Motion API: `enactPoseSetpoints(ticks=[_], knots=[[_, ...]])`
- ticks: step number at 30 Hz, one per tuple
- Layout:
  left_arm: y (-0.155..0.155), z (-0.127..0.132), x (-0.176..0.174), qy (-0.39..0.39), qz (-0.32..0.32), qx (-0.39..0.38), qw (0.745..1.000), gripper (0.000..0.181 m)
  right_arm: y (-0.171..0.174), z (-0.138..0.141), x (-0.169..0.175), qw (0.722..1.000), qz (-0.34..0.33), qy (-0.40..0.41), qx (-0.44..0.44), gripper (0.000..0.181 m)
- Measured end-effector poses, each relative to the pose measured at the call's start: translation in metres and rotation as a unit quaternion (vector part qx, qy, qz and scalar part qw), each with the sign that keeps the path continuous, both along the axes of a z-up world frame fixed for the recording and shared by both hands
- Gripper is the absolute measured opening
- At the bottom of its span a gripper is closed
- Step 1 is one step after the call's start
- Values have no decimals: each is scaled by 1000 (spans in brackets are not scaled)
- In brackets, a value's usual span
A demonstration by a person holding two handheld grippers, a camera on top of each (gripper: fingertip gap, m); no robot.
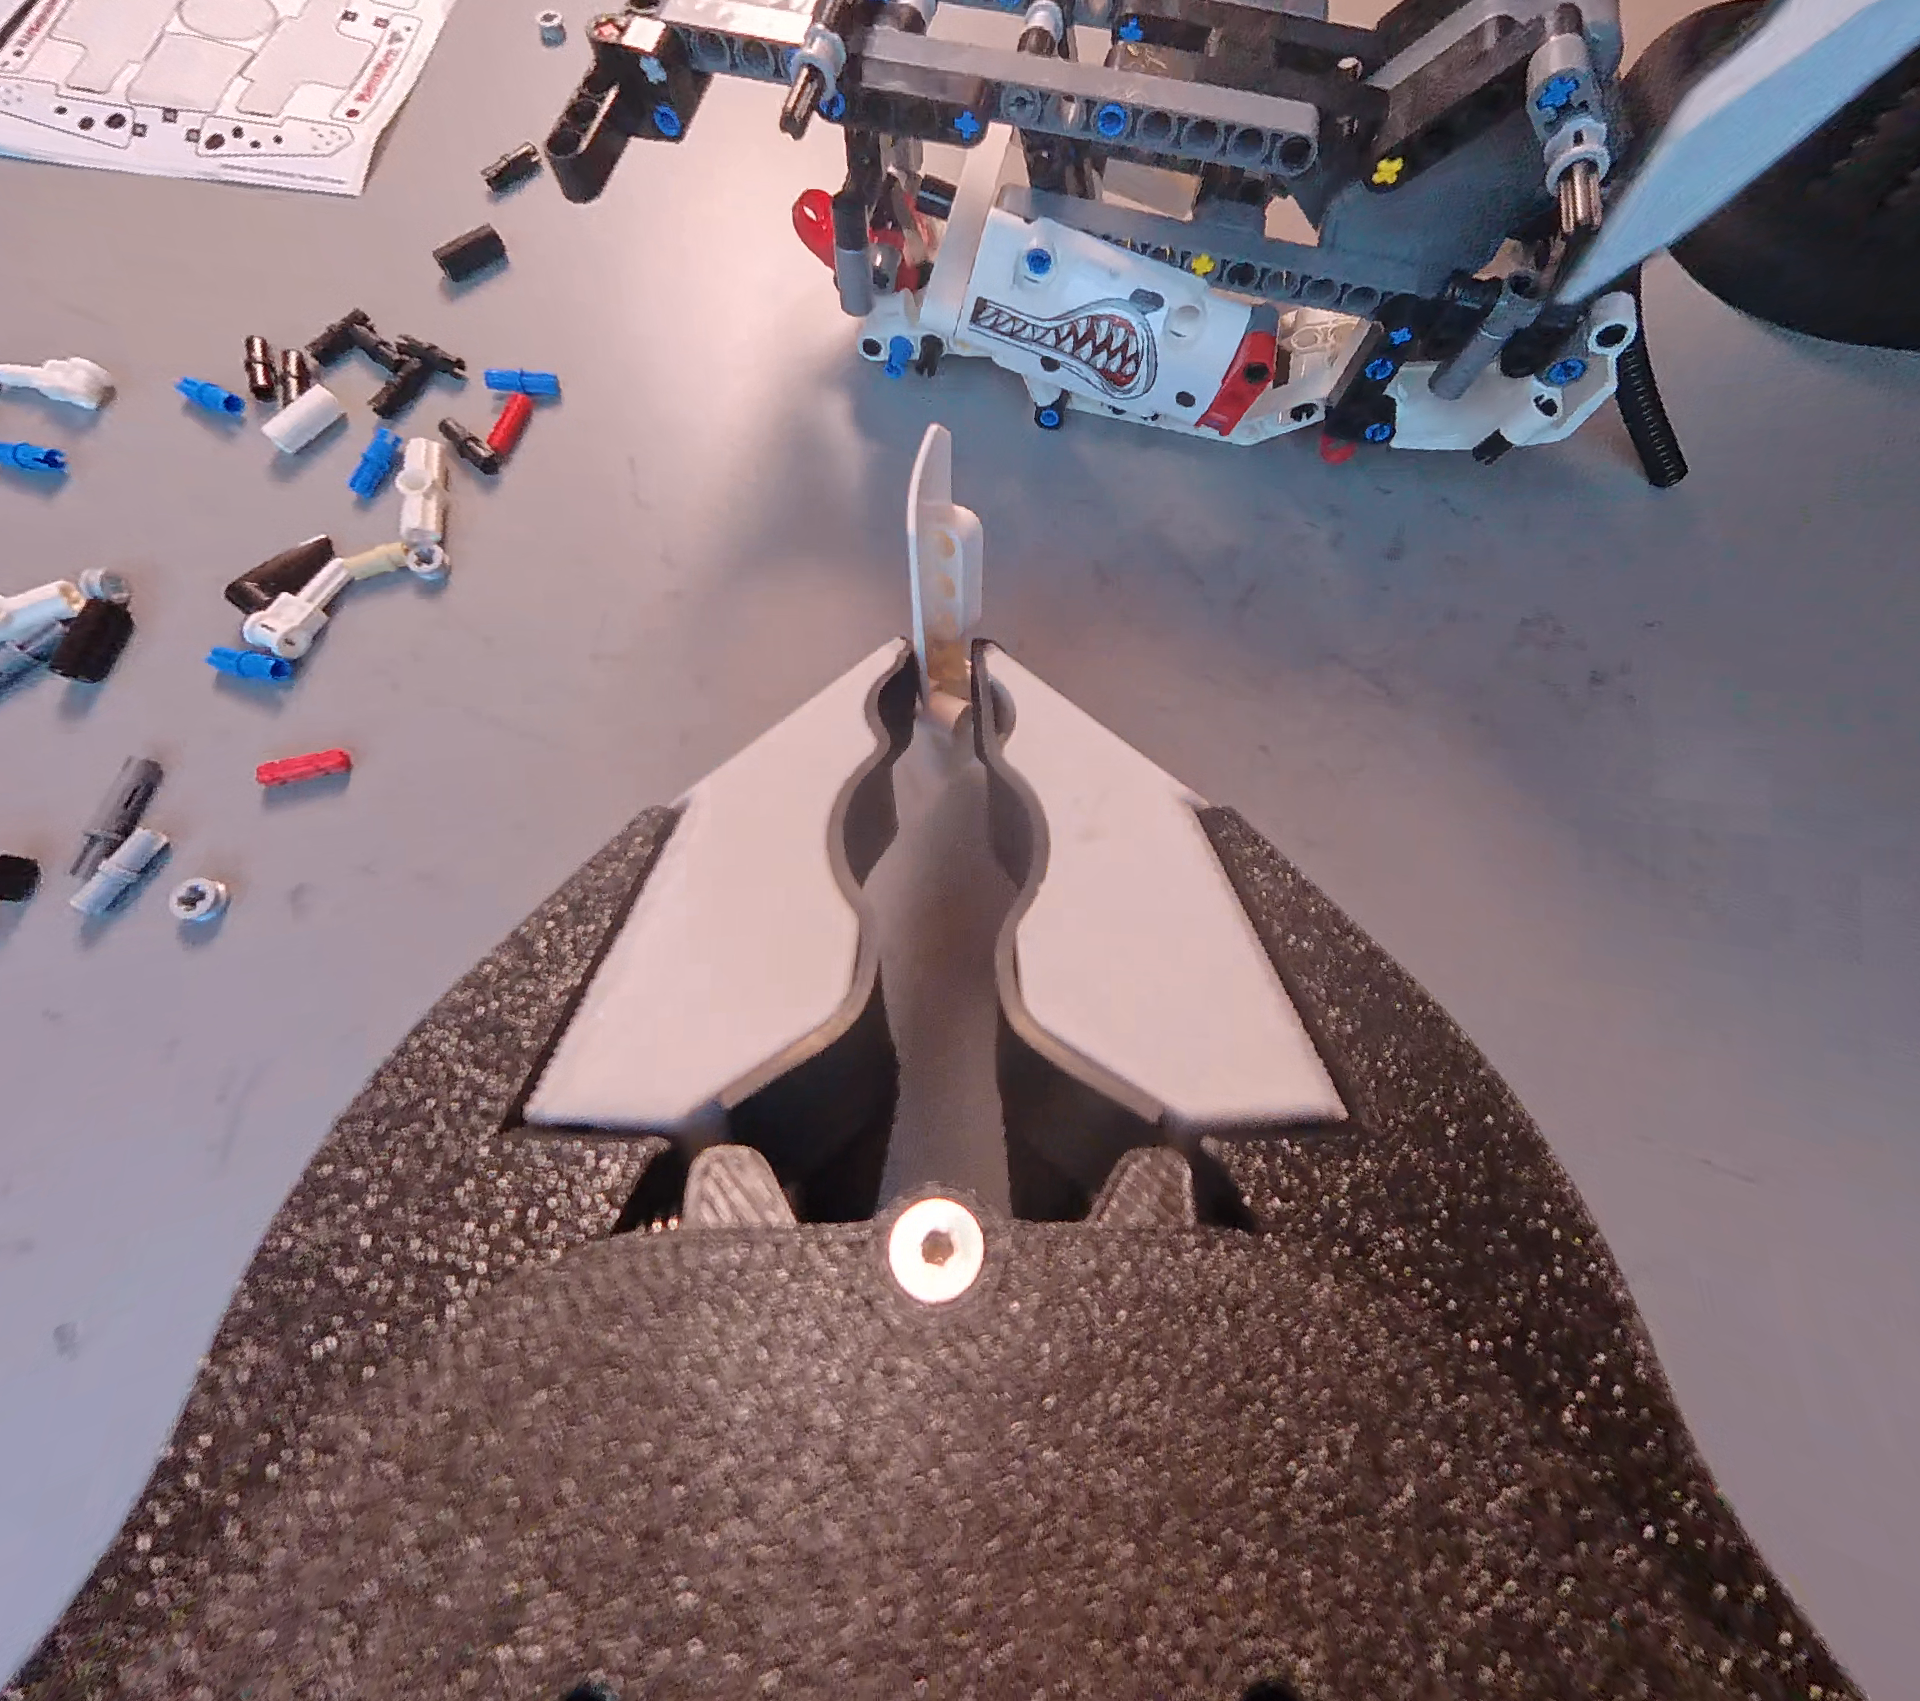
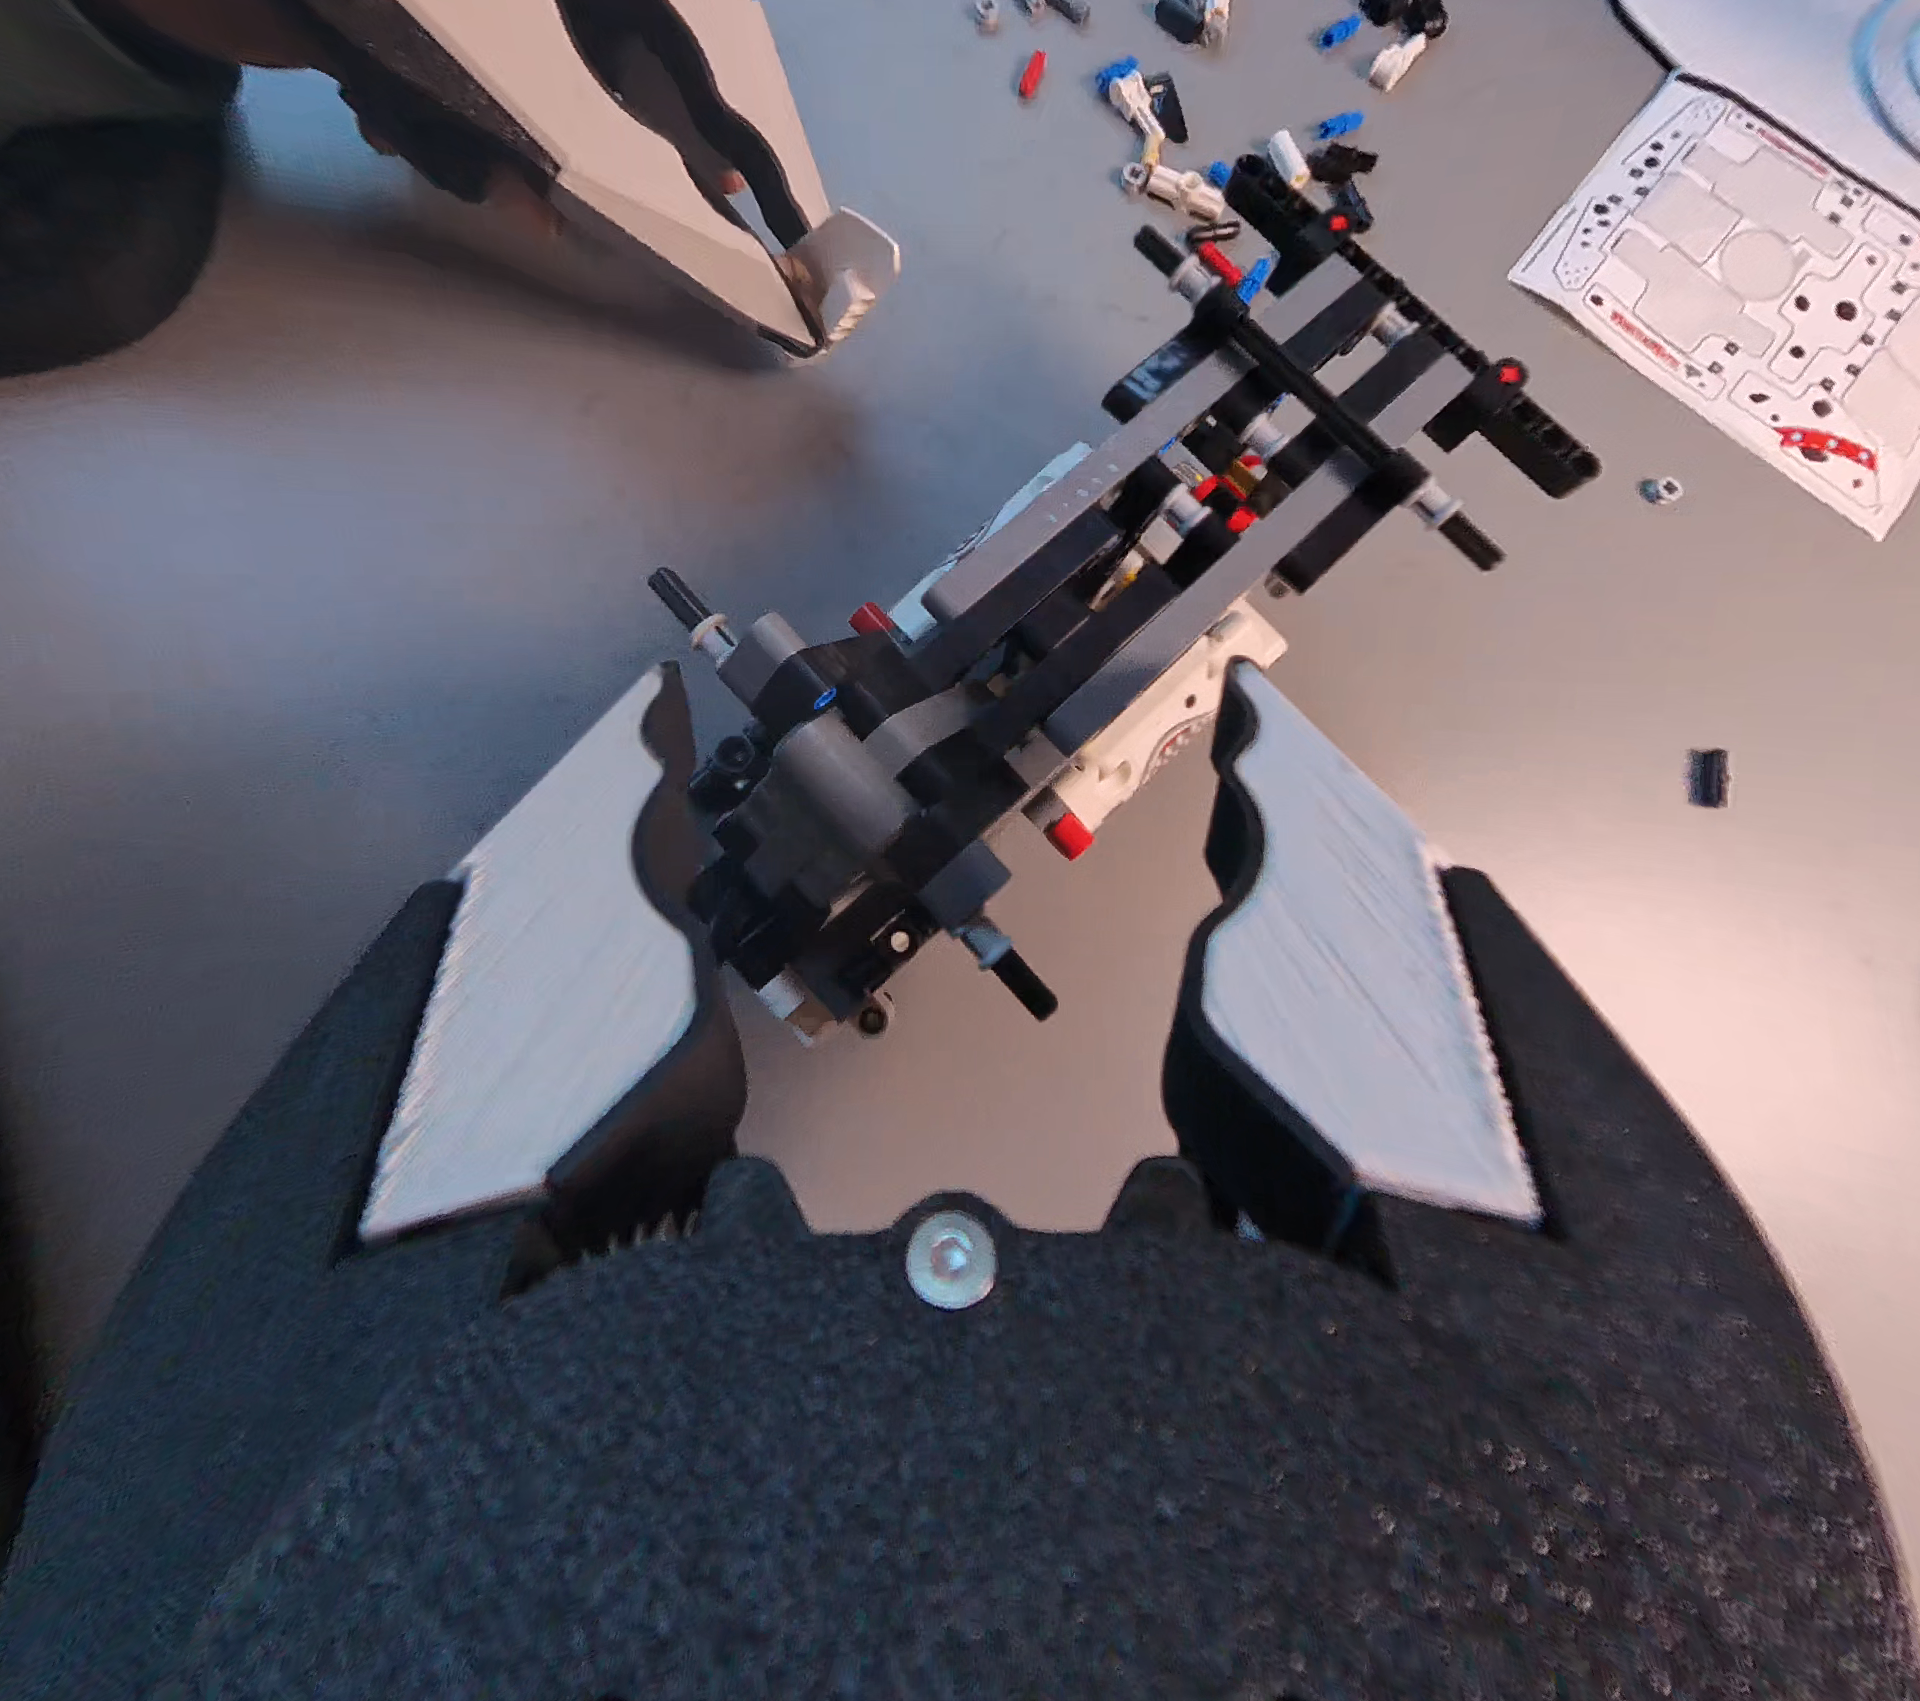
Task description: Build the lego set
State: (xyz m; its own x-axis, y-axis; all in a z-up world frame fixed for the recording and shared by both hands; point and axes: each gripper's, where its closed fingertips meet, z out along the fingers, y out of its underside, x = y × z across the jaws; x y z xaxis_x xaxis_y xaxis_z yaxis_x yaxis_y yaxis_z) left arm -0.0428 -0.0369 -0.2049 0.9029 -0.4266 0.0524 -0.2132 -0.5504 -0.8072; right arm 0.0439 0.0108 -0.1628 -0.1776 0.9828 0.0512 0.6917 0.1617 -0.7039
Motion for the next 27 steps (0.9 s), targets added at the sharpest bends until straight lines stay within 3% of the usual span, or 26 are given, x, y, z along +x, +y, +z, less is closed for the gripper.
enactPoseSetpoints(ticks=[1,6,19,23,27], knots=[[-1,-1,1,3,-4,-3,1000,10,1,-4,-2,1000,-8,-7,2,90],[-12,-12,1,26,-19,-31,999,10,4,-4,7,1000,-15,-23,4,73],[-28,-15,-4,26,-52,-60,996,13,91,10,72,989,-122,-46,68,21],[-28,-15,-5,11,-48,-64,997,13,83,21,63,994,-108,-9,-8,59],[-28,-15,-5,3,-46,-64,997,13,97,22,55,988,-128,8,-81,83]])
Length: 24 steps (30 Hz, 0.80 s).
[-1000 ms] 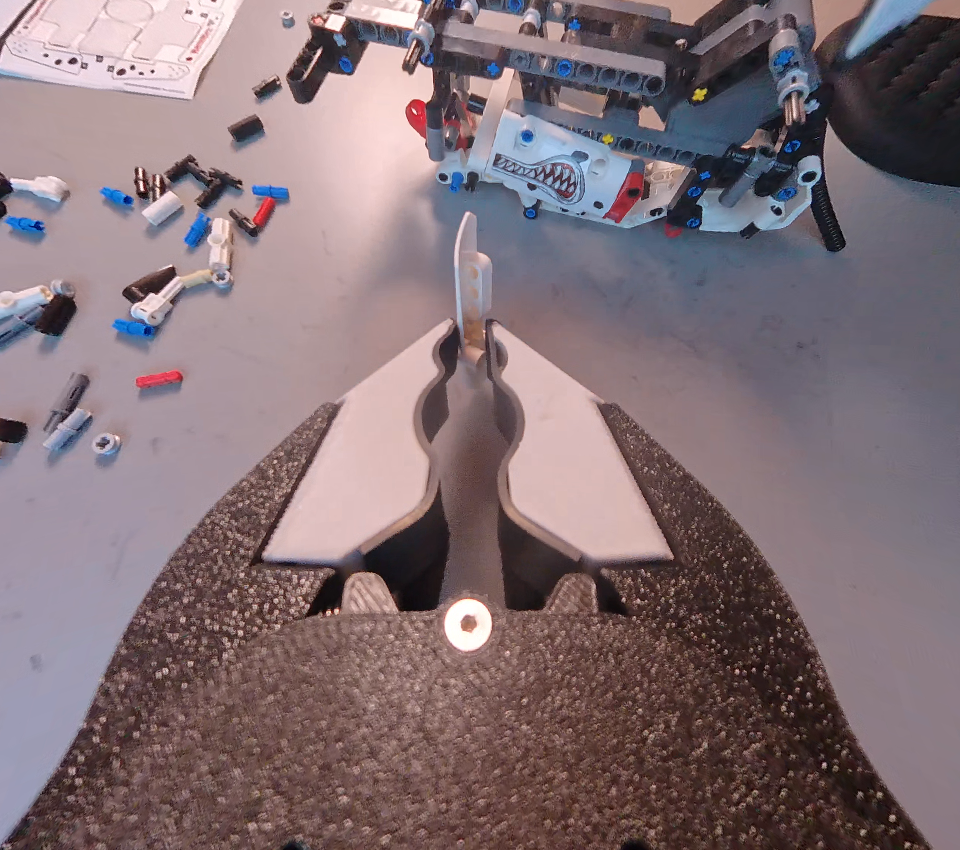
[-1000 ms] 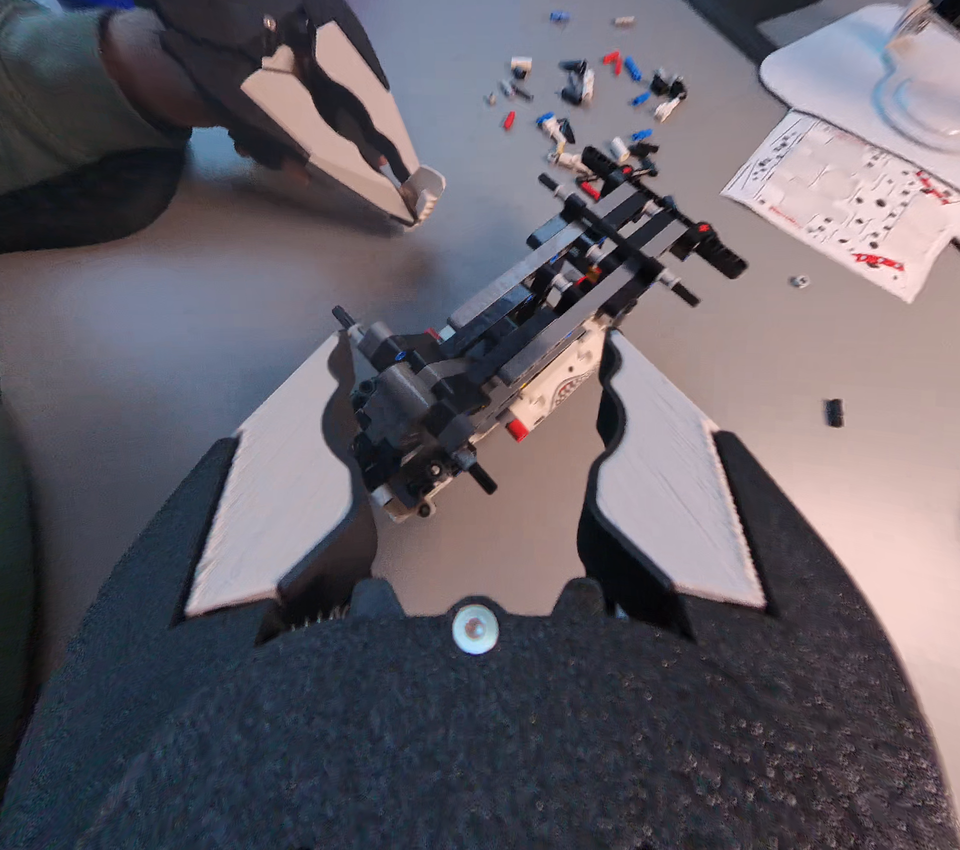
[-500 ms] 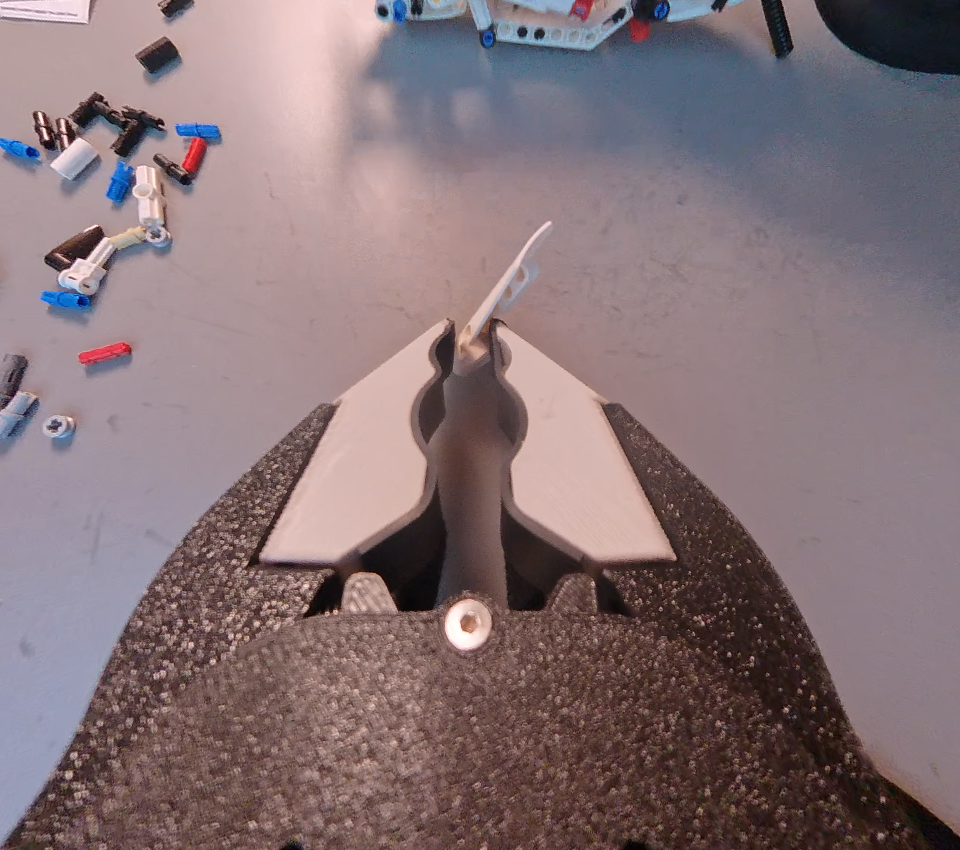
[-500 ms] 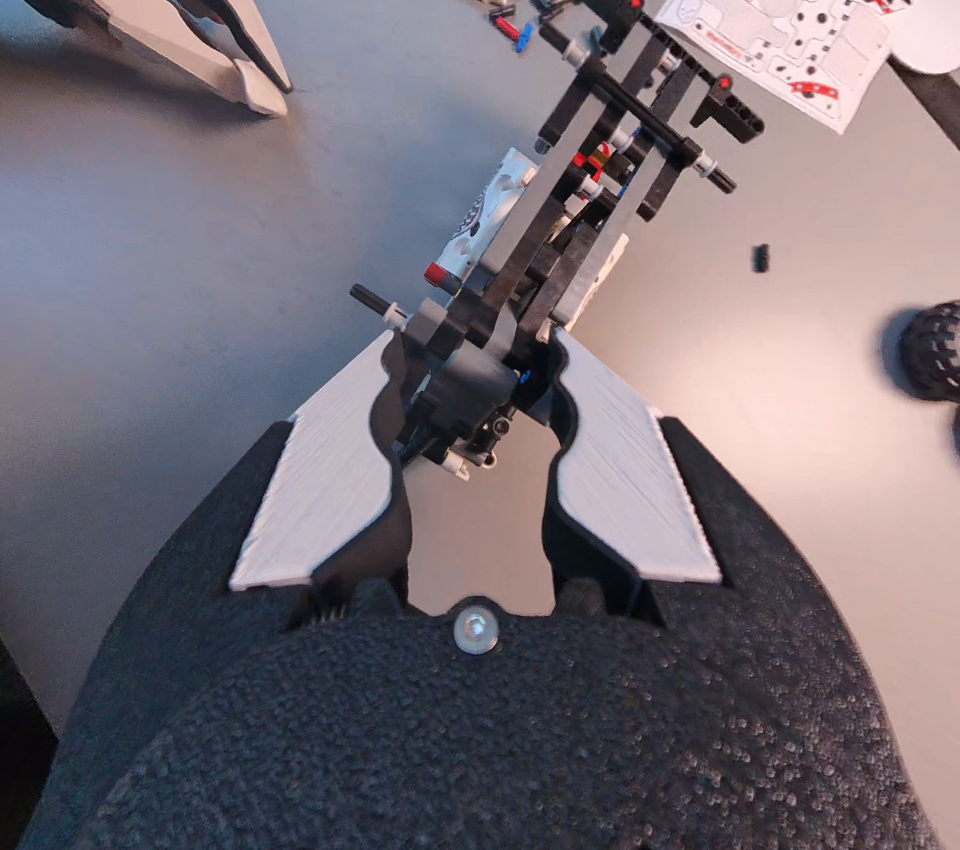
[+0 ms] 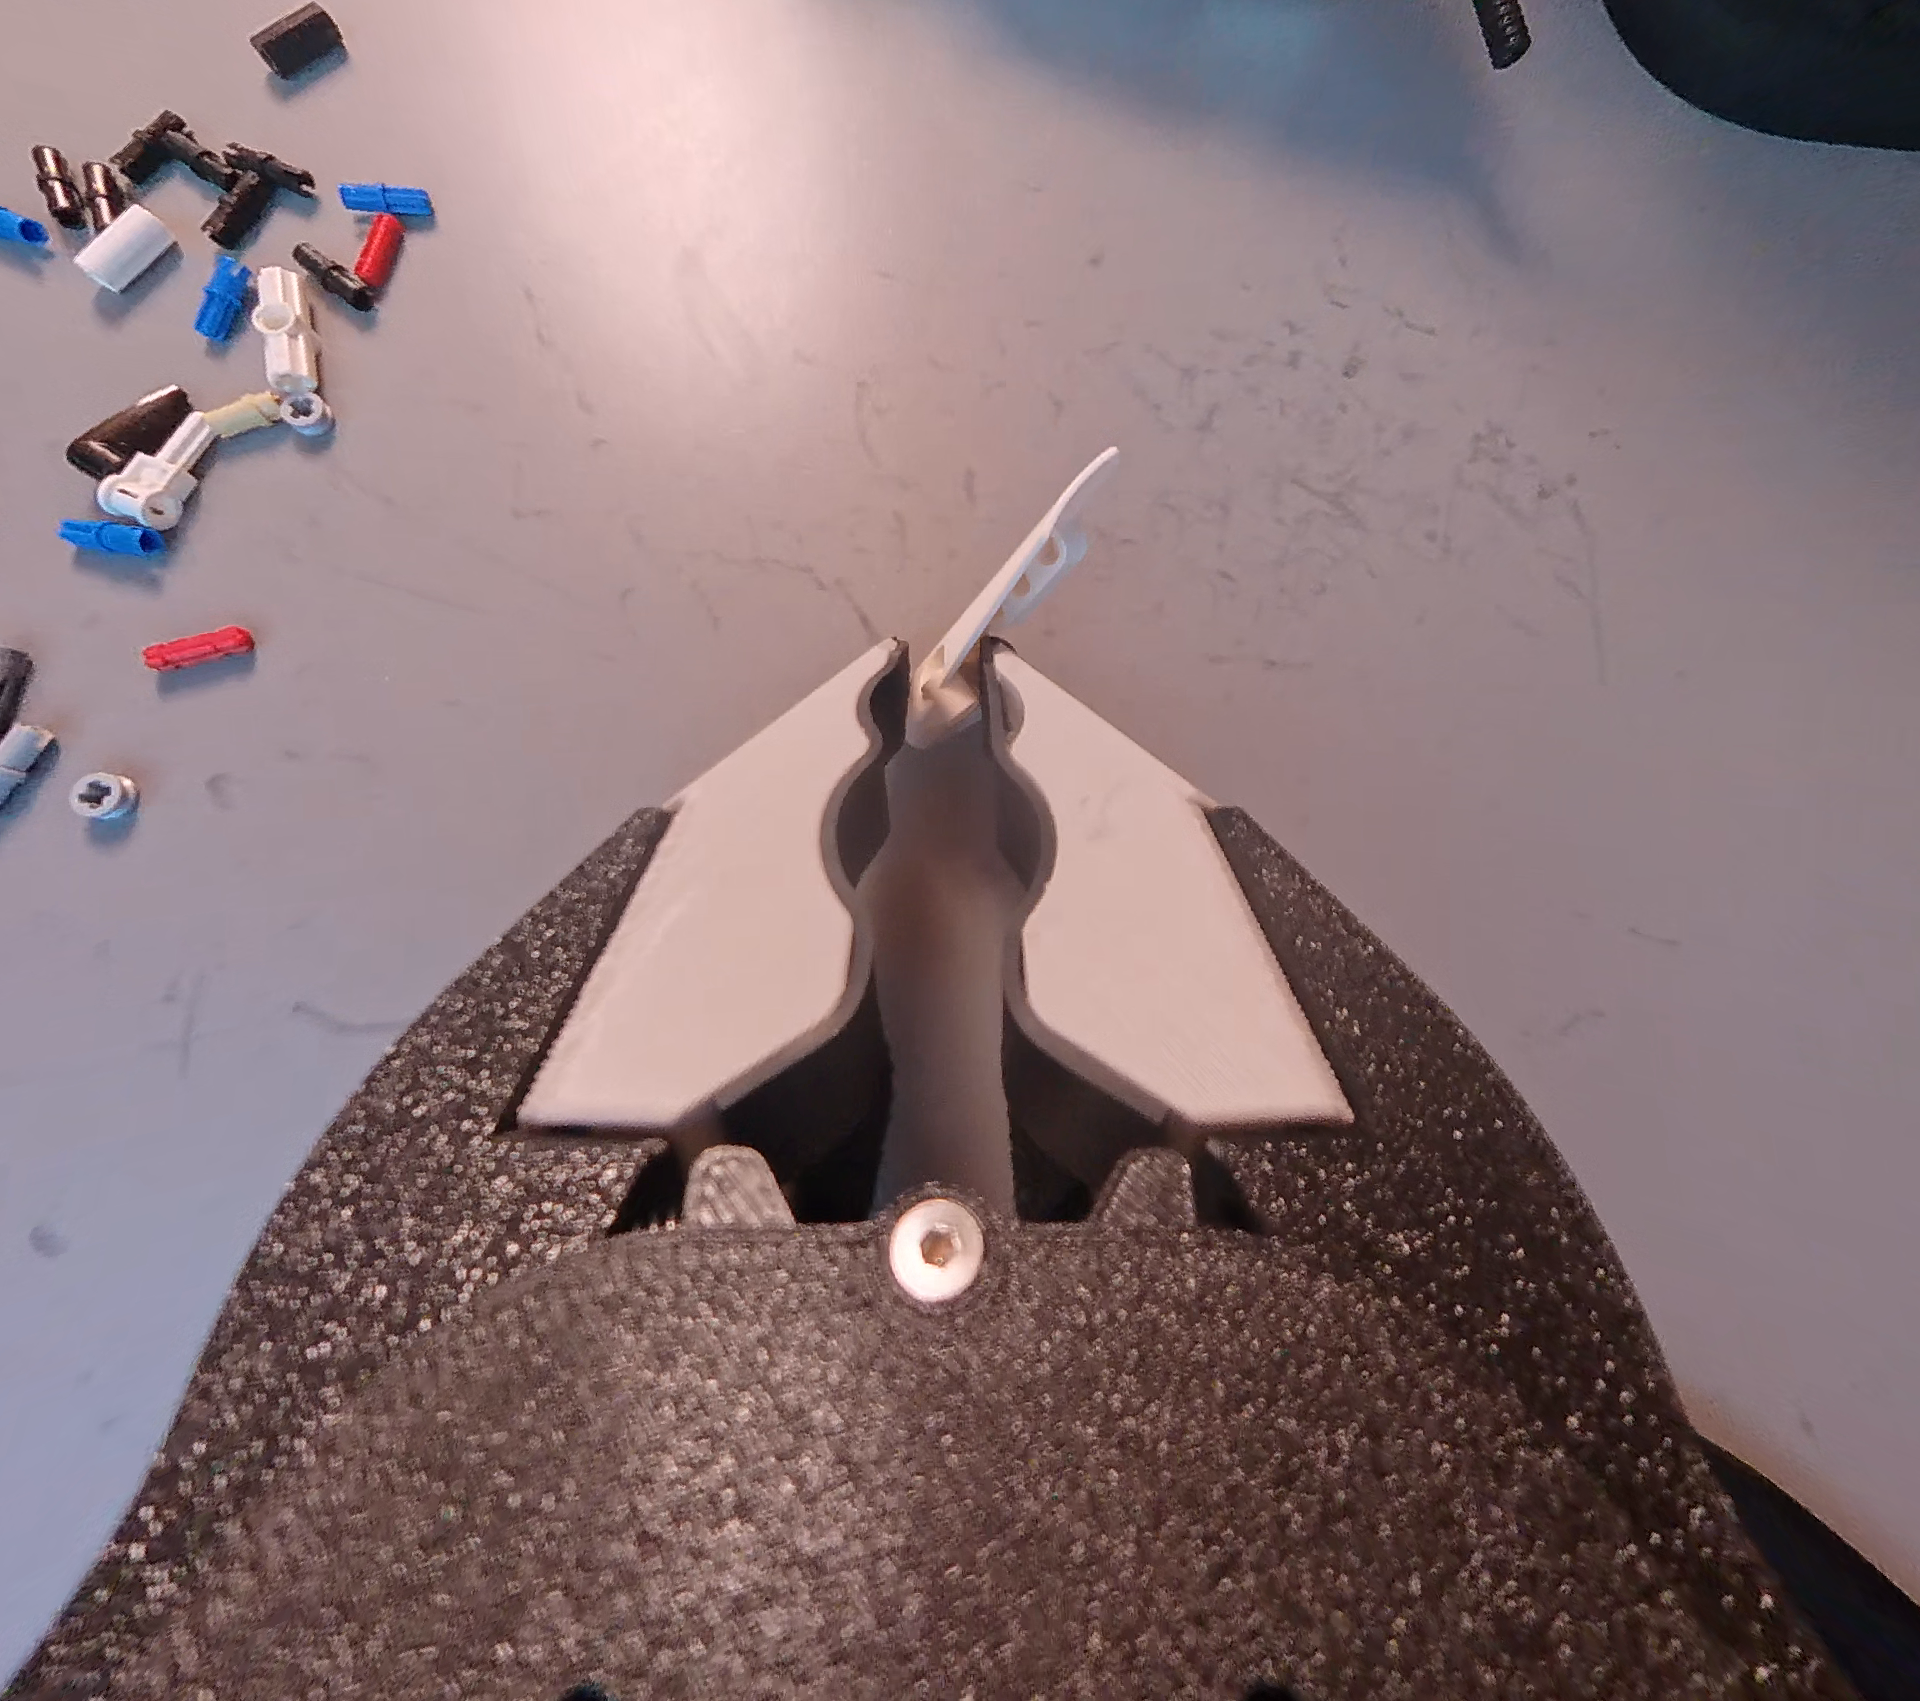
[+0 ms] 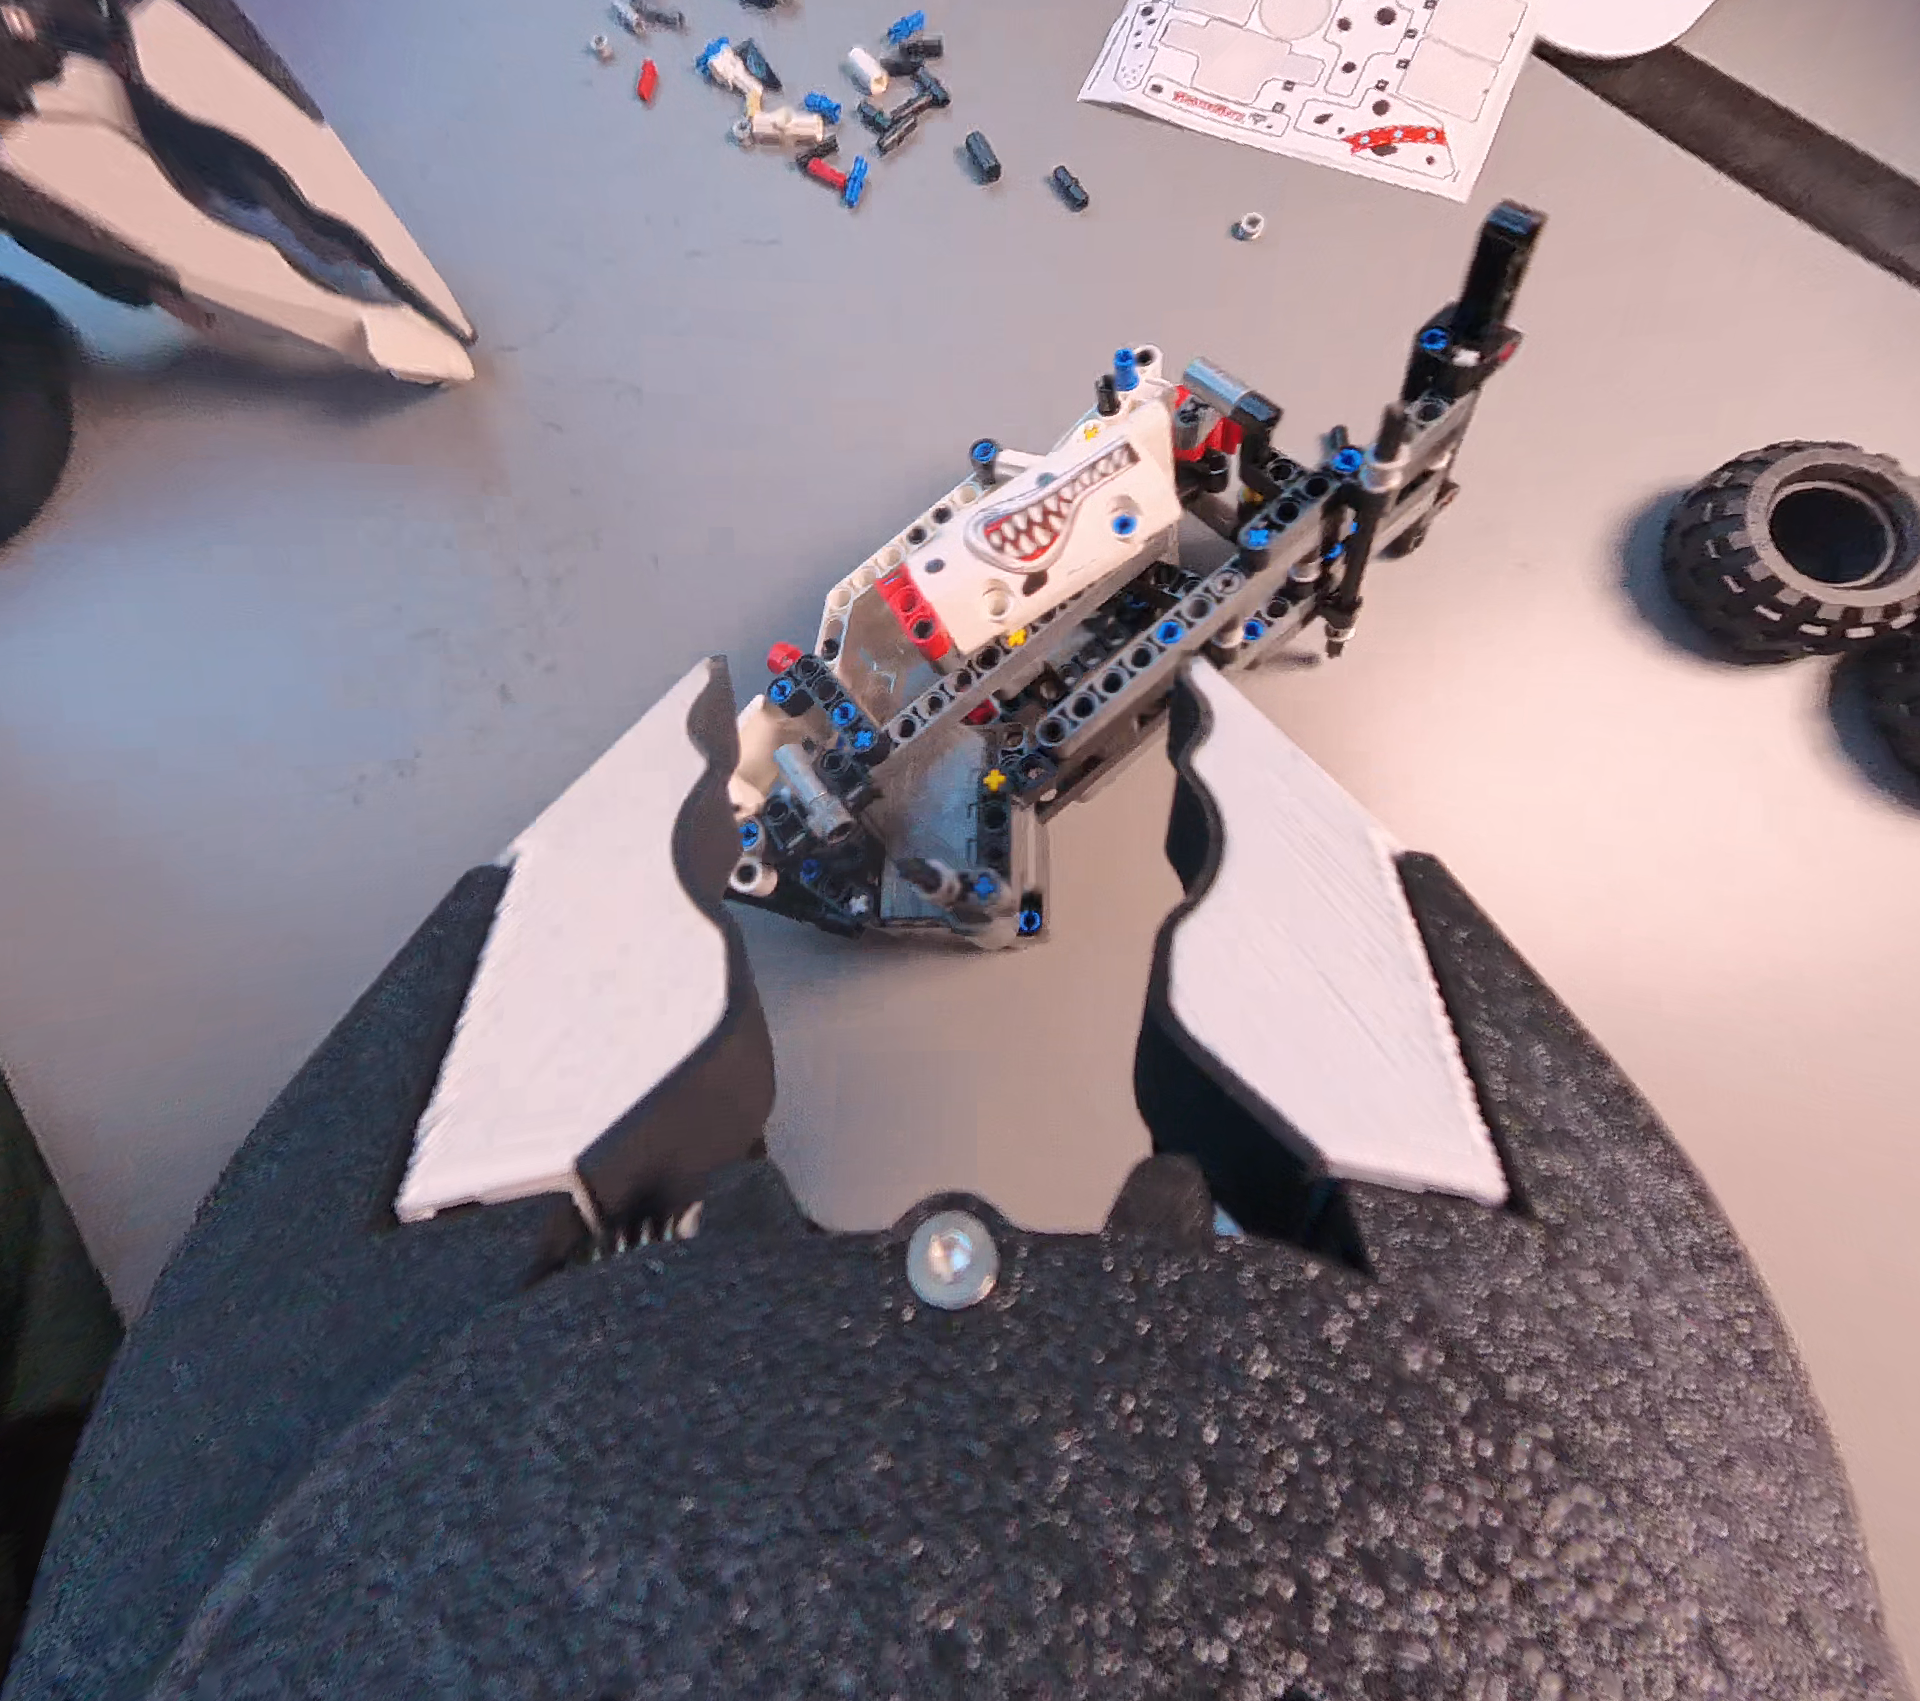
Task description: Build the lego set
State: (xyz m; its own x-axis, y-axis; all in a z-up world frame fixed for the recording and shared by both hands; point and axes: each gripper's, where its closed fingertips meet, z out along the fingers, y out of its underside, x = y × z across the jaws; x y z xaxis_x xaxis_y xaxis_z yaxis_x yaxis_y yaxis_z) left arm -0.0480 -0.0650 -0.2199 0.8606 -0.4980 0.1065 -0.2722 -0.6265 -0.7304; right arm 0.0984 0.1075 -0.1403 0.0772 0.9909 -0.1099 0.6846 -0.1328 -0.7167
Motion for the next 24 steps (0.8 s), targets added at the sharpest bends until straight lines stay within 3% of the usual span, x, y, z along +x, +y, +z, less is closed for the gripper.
enactPoseSetpoints(ticks=[5,9,12,19,24], knots=[[1,0,-1,-8,10,-7,1000,16,36,-10,-3,985,-83,33,-145,84],[-1,-3,-1,-14,11,-22,1000,25,23,-31,-20,956,-63,22,-286,94],[-3,-3,0,-5,7,-21,1000,24,17,-33,-29,934,-41,21,-355,86],[-5,5,1,13,-6,1,1000,22,5,-28,-32,916,4,38,-399,80],[-5,6,-6,8,4,3,1000,22,1,-27,-15,923,53,26,-380,82]])
